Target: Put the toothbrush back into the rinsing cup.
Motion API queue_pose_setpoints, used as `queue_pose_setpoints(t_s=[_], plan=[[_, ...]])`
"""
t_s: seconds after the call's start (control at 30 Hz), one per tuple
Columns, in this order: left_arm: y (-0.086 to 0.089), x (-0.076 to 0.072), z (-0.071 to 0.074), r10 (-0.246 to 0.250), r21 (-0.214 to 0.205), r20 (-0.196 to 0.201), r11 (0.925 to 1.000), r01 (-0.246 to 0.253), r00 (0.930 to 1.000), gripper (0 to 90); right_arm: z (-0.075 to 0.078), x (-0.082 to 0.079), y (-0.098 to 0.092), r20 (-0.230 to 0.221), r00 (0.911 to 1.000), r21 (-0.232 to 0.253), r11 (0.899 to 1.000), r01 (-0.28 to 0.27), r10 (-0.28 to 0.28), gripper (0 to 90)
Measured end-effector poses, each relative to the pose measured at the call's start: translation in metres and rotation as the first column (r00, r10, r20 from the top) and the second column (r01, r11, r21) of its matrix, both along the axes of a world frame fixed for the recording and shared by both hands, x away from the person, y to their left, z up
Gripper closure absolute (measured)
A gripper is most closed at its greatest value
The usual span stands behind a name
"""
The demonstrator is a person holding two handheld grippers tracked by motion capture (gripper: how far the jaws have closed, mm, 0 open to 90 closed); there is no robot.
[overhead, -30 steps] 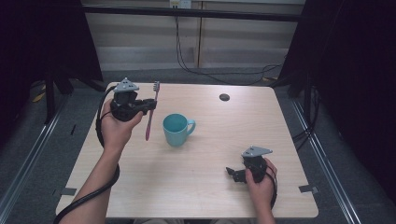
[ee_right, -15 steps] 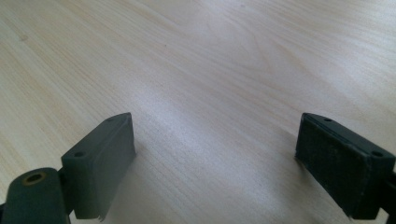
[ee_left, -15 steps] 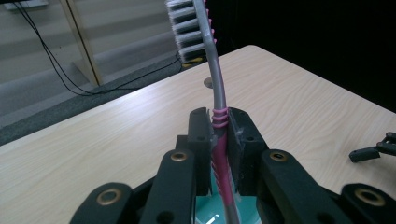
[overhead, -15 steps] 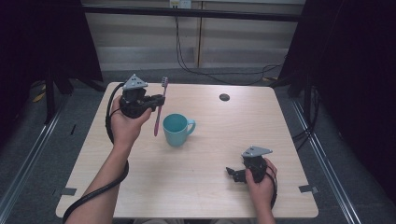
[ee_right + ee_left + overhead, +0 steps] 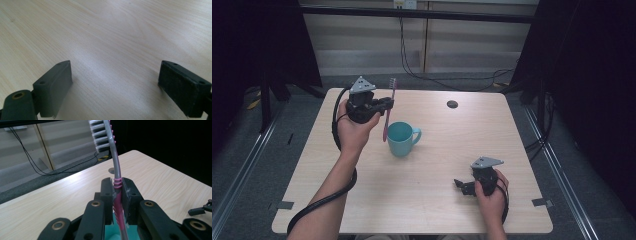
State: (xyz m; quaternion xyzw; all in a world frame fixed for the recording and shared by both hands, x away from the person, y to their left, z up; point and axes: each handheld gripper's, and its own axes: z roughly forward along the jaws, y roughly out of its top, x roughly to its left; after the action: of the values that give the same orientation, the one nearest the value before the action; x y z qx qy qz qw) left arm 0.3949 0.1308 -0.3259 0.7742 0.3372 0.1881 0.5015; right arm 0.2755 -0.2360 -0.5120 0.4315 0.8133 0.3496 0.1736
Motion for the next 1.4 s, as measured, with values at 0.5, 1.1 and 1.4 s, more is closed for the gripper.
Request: queue_pose_setpoints(t_s=[0.5, 1.1, 1.4], plan=[[-0.011, 0.007, 0.006, -0.001, -0.032, 0.029, 0.9995, 0.002, 0.9996, 80.8, 0.000, 0.000, 0.000, 0.000, 1.0000, 0.000, 1.000, 0.000, 0.000, 11.2], [-0.019, 0.013, -0.001, 0.026, -0.073, 0.060, 0.9971, -0.022, 0.9979, 80.8, 0.000, 0.000, 0.000, 0.001, 1.0000, 0.000, 1.000, -0.001, 0.001, 11.2], [-0.024, 0.018, -0.010, 0.039, -0.078, 0.053, 0.9963, -0.035, 0.9978, 80.8, 0.000, 0.000, 0.000, 0.001, 1.0000, -0.001, 1.000, 0.000, 0.000, 11.2]])
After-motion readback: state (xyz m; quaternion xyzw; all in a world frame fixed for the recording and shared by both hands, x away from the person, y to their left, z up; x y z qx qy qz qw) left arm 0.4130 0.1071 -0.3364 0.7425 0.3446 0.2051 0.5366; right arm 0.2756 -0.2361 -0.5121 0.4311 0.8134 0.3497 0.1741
